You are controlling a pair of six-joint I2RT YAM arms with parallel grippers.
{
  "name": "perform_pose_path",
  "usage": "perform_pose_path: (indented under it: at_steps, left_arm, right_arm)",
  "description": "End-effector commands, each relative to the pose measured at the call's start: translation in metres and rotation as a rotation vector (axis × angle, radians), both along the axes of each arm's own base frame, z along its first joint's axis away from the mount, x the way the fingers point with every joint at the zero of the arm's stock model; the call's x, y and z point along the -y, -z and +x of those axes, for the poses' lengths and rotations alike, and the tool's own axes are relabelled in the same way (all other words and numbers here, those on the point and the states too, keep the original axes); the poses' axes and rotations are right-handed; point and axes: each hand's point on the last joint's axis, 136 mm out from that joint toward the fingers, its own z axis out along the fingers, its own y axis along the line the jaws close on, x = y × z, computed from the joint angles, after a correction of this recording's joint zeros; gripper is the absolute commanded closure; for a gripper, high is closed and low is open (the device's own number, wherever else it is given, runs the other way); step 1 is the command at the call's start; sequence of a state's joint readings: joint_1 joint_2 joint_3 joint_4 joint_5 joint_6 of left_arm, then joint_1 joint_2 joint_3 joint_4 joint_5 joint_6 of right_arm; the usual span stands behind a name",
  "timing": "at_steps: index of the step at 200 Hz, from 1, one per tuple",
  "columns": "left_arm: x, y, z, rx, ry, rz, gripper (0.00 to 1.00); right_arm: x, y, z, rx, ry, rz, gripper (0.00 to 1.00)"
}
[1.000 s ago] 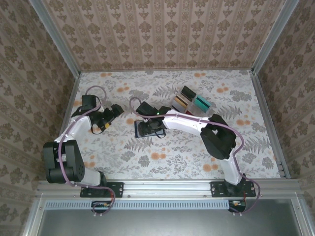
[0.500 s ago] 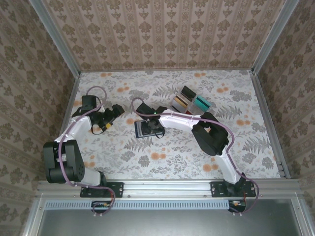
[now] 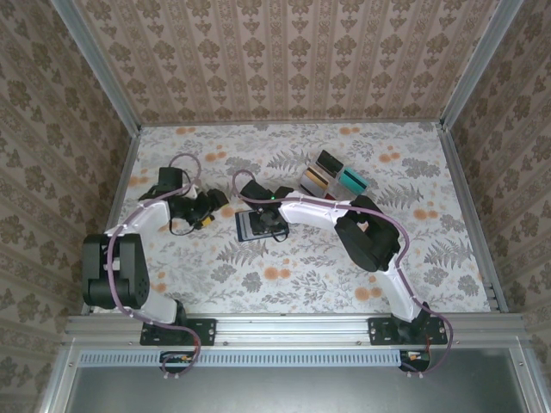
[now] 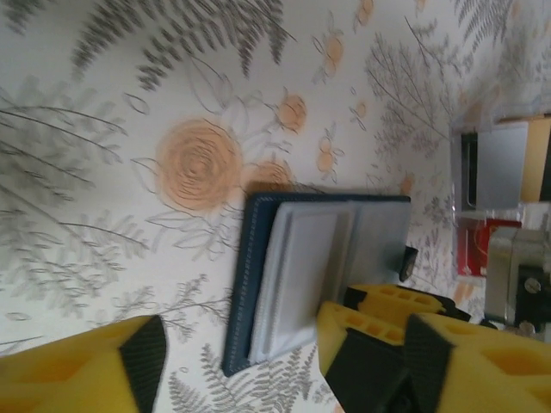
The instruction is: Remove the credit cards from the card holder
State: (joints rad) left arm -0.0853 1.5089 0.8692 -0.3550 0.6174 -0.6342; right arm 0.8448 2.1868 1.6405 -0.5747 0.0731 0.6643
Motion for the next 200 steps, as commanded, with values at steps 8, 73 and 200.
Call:
perform_pose_path:
  at_steps: [8, 73, 200]
  left_arm:
    - [0.026, 0.005, -0.01, -0.028, 0.076, -0.067, 0.38]
    - [0.056, 0.025, -0.018, -0.091, 0.151, -0.056, 0.55]
    - [0.066, 0.055, -0.015, -0.151, 0.159, 0.008, 0.64]
  right_arm:
    - [0.027, 0.026, -0.01, -0.07, 0.054, -0.068, 0.68]
    - [0.034, 0.032, -0.012, -0.084, 0.076, -0.062, 0.73]
    - [0.036, 0.034, -0.013, -0.095, 0.078, -0.03, 0.83]
